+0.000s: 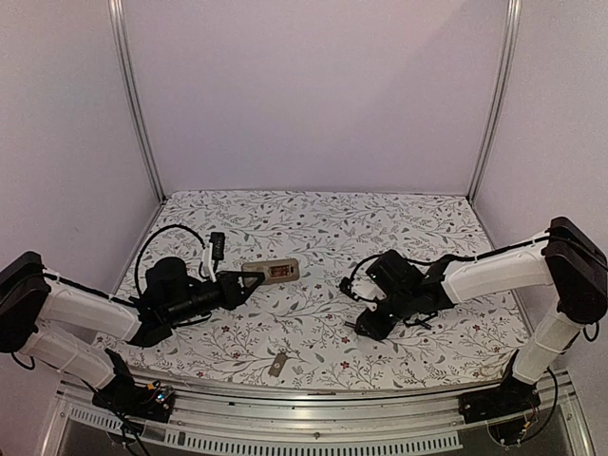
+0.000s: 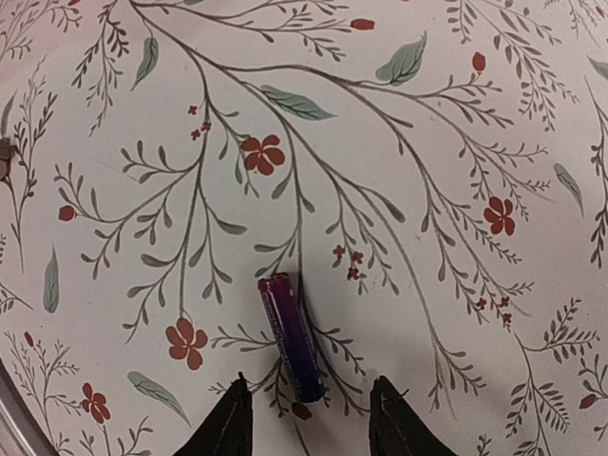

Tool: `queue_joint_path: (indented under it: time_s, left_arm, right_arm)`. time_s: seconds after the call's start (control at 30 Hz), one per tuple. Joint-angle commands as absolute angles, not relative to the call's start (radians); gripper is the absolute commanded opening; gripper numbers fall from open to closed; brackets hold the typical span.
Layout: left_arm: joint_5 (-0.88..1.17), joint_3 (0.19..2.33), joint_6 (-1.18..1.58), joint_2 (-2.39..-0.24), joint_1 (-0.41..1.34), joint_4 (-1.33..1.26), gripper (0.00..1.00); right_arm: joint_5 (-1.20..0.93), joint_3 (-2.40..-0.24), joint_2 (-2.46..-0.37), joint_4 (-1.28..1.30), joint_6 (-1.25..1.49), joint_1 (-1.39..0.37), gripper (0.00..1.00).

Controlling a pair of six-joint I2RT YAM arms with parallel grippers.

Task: Load the batteries into the remote control
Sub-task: Pick up the battery at the center of the board.

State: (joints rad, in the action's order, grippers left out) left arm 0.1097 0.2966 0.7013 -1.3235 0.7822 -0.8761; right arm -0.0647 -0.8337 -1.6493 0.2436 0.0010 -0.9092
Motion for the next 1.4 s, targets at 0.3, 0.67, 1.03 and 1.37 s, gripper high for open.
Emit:
queue_joint_path:
  time_s: [0.3,0.67,1.03,1.37]
  left_arm:
    - [0.099,0.308,0.676,-1.3,0.775,-0.88,0.0]
    - [0.098,0.314,0.666,-1.283,0.774,-0.873,0.0]
    - [0.095,0.333,0.639,-1.259,0.771,-0.841,0.0]
    - [0.091,0.333,0.628,-1.243,0.765,-0.827,0.0]
  right_arm:
    - [-0.077,-0.853,-1.699,0.237,0.057,-0.934,0.31]
    - [-0.062,-0.865,-1.727,0.275,0.092,-0.937,0.28]
    - [-0.016,-0.849,-1.709,0.329,0.128,-0.94,0.26]
    - [0.104,-0.889,-1.741,0.388,0.132,-1.017,0.2]
